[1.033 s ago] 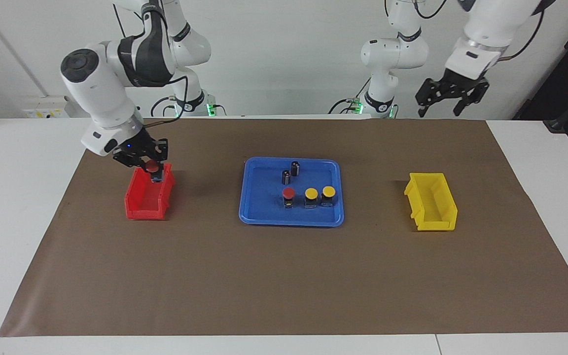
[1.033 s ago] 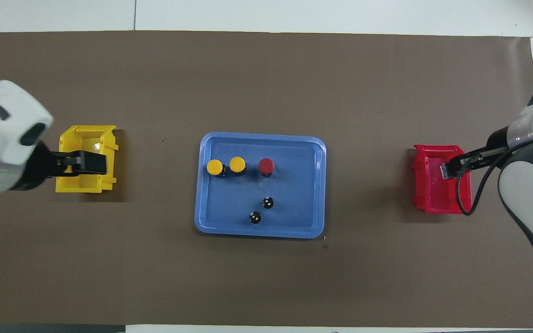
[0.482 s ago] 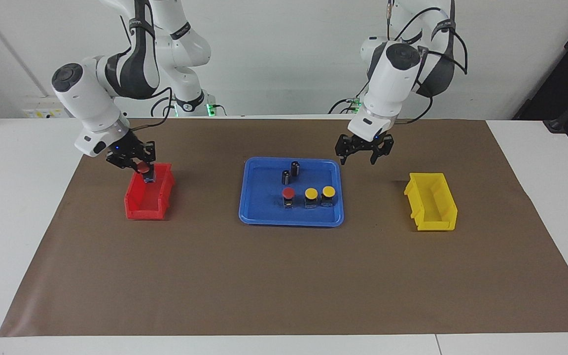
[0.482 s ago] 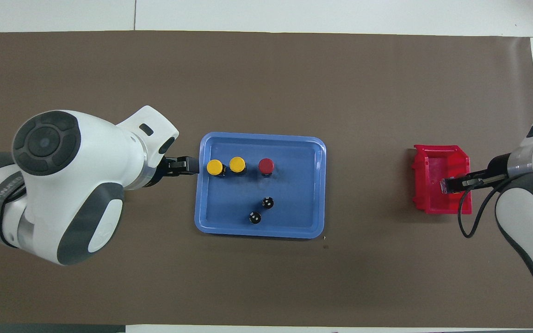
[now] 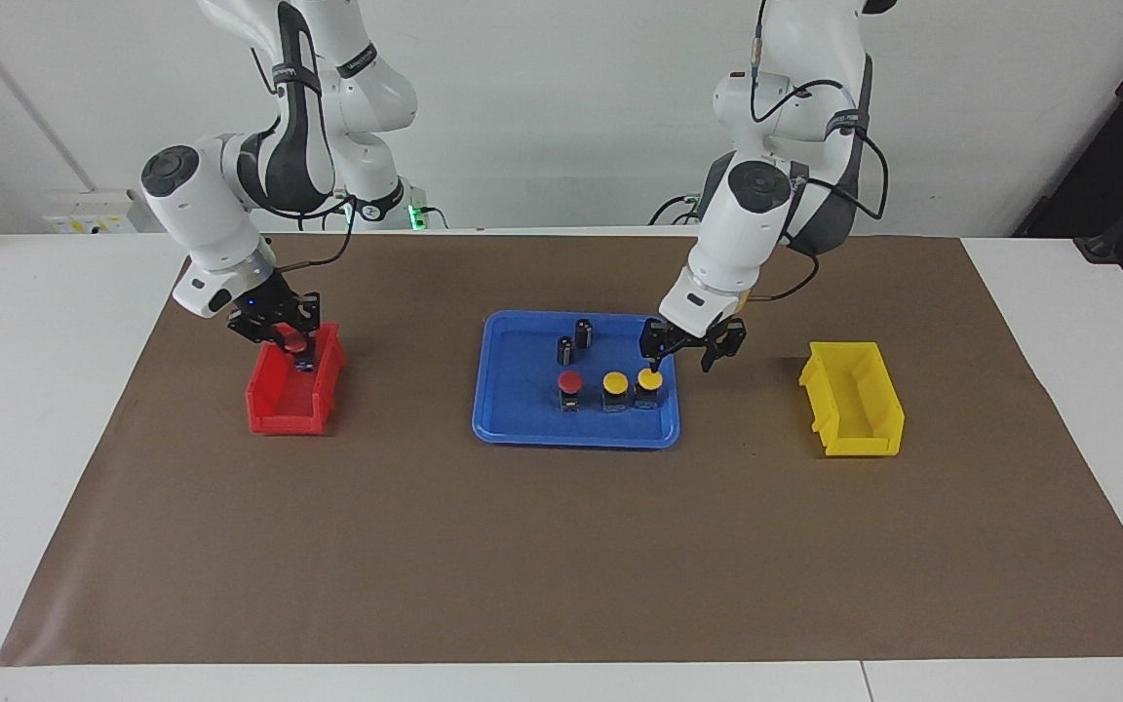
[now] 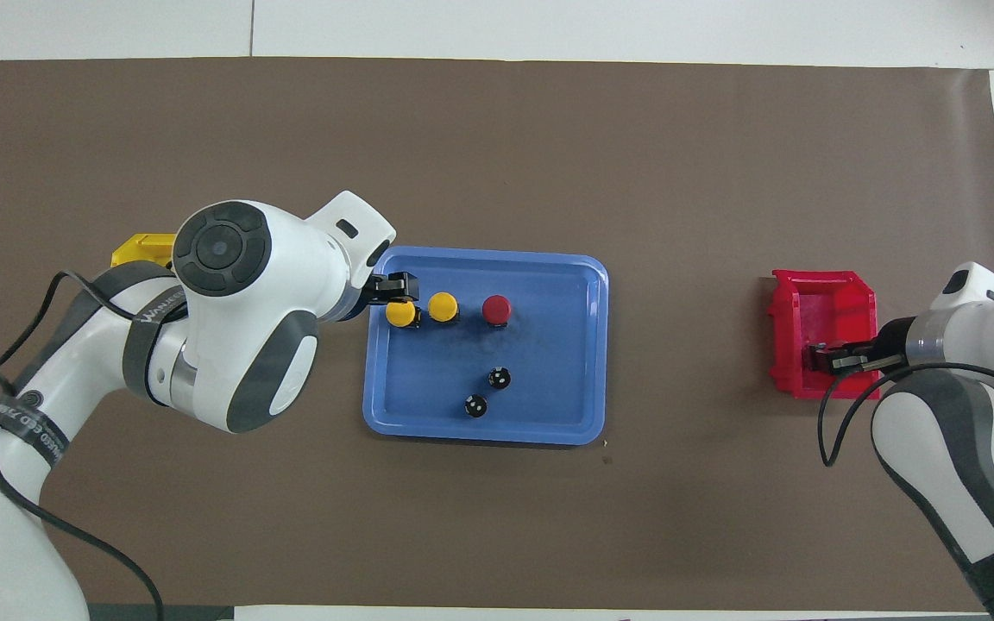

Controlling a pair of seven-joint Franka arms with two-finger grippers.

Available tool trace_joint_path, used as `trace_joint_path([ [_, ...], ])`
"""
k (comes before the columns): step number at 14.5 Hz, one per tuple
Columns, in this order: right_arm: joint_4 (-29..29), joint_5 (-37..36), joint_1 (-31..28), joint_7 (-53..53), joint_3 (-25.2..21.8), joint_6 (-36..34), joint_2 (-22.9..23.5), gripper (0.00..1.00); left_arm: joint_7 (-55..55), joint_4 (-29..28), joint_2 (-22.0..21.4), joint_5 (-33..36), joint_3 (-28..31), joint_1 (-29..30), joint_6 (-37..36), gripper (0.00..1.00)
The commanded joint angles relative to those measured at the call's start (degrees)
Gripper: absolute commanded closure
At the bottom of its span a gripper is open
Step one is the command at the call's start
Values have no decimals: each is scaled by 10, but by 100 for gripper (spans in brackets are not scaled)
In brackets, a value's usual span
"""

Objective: Sort red and yellow buttons by color
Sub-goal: 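Grasp the nearer yellow button with the left gripper while the right gripper releases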

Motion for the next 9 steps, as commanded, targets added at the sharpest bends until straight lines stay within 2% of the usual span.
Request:
trace_joint_path([
  [1,-20,15,-8,-27,3,16,-8,78,-16,7,18,-8,10,-22,18,14],
  [4,-23,15,-8,-27,3,21,-9,78,-27,3,26,-8,11,-31,20,14],
  [6,-32,15,-9,-28,3,42,-9,78,-27,1,26,-8,11,-31,12,19],
  [7,-39,15,-11,-28,3,51,-10,75,-27,0,25,-8,11,-31,11,23],
  [9,-43,15,-12,-29,3,52,-12,62,-27,-4,25,-8,11,-31,13,26],
])
